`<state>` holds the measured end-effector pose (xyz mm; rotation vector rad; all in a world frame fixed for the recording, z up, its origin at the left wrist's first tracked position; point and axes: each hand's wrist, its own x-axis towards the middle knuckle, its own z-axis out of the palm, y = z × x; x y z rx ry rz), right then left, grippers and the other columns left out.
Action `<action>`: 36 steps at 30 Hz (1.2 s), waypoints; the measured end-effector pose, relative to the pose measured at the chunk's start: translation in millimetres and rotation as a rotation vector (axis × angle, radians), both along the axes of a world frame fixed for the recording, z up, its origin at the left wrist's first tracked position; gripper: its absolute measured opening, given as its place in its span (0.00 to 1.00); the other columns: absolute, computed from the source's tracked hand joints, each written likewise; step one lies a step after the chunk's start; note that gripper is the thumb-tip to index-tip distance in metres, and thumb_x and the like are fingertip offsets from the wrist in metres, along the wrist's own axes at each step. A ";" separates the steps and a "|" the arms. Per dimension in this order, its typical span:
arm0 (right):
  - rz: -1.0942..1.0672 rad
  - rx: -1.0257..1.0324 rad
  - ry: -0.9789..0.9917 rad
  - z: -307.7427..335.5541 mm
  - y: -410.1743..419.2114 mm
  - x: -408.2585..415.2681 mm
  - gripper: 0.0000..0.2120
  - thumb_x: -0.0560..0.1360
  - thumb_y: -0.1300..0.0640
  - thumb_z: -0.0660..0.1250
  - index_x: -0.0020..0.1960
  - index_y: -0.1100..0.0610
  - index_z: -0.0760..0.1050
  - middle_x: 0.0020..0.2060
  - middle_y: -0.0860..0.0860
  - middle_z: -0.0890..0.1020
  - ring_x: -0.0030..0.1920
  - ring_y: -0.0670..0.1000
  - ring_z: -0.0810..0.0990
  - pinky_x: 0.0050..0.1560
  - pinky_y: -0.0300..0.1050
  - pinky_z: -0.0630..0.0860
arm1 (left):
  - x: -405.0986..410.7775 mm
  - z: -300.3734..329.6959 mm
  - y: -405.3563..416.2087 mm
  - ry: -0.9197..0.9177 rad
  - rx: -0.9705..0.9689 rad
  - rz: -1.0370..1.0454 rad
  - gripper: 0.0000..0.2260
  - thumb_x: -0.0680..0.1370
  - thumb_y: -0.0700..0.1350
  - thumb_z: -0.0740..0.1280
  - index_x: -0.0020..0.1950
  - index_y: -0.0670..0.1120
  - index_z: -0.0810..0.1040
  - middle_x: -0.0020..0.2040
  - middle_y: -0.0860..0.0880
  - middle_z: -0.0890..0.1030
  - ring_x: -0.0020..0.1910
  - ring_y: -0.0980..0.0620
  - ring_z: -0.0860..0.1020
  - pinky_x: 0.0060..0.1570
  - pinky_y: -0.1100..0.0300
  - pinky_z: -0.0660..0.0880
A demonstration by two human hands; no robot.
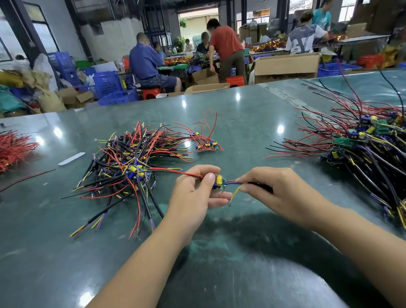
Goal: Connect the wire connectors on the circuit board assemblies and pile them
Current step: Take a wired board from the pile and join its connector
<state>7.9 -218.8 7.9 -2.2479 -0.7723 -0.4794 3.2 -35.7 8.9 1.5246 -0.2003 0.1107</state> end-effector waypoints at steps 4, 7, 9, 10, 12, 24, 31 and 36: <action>-0.018 0.123 0.131 -3.2 2.3 1.9 0.08 0.77 0.54 0.66 0.39 0.50 0.75 0.25 0.41 0.72 0.26 0.43 0.66 0.29 0.31 0.63 | -0.9 1.3 -0.9 -0.028 -0.018 -0.022 0.10 0.82 0.35 0.57 0.49 0.45 0.76 0.45 0.42 0.77 0.34 0.51 0.83 0.36 0.65 0.79; -0.023 0.176 0.157 -3.0 5.3 2.3 0.10 0.78 0.54 0.65 0.38 0.52 0.75 0.23 0.41 0.69 0.26 0.42 0.64 0.28 0.31 0.62 | -1.7 2.5 -0.8 -0.034 -0.061 -0.050 0.10 0.82 0.35 0.56 0.50 0.44 0.76 0.44 0.44 0.77 0.35 0.50 0.83 0.37 0.65 0.78; -0.017 0.210 0.167 -3.2 5.7 2.9 0.10 0.78 0.54 0.64 0.39 0.54 0.76 0.23 0.42 0.68 0.26 0.42 0.63 0.28 0.30 0.61 | -1.6 2.2 0.0 -0.021 -0.072 -0.061 0.10 0.82 0.36 0.57 0.50 0.45 0.77 0.41 0.46 0.78 0.36 0.51 0.83 0.37 0.65 0.78; -0.015 0.215 0.168 -3.7 5.1 3.5 0.10 0.78 0.54 0.64 0.39 0.54 0.76 0.23 0.42 0.68 0.25 0.42 0.63 0.28 0.31 0.61 | -1.3 1.8 0.5 -0.016 -0.061 -0.060 0.10 0.82 0.36 0.57 0.50 0.45 0.77 0.40 0.48 0.79 0.36 0.51 0.83 0.36 0.65 0.78; -0.011 0.199 0.152 -5.0 3.3 4.0 0.09 0.77 0.54 0.65 0.39 0.52 0.76 0.24 0.43 0.68 0.26 0.42 0.63 0.29 0.32 0.60 | -0.9 1.1 1.5 -0.006 -0.034 -0.054 0.10 0.82 0.37 0.58 0.50 0.46 0.77 0.36 0.53 0.80 0.35 0.52 0.83 0.34 0.65 0.78; 0.118 0.334 0.137 -4.6 4.7 -0.8 0.05 0.77 0.60 0.65 0.43 0.53 0.75 0.33 0.51 0.81 0.26 0.41 0.69 0.31 0.28 0.64 | -0.6 0.2 4.9 0.072 -0.083 -0.126 0.10 0.81 0.38 0.59 0.49 0.47 0.79 0.38 0.51 0.80 0.33 0.51 0.83 0.30 0.65 0.76; 0.023 0.411 0.169 -3.6 5.2 1.6 0.09 0.78 0.60 0.63 0.40 0.58 0.70 0.25 0.57 0.74 0.26 0.48 0.67 0.29 0.35 0.65 | -1.5 -0.7 3.8 -0.072 -0.167 -0.196 0.13 0.81 0.35 0.59 0.49 0.48 0.80 0.42 0.50 0.82 0.41 0.49 0.83 0.41 0.63 0.78; -0.010 0.323 0.190 -4.5 4.2 1.9 0.12 0.78 0.60 0.64 0.37 0.54 0.68 0.22 0.46 0.70 0.26 0.46 0.64 0.30 0.40 0.61 | -1.4 -3.6 -0.7 -0.004 -0.203 -0.199 0.07 0.75 0.40 0.67 0.51 0.47 0.80 0.41 0.49 0.81 0.39 0.52 0.81 0.43 0.64 0.77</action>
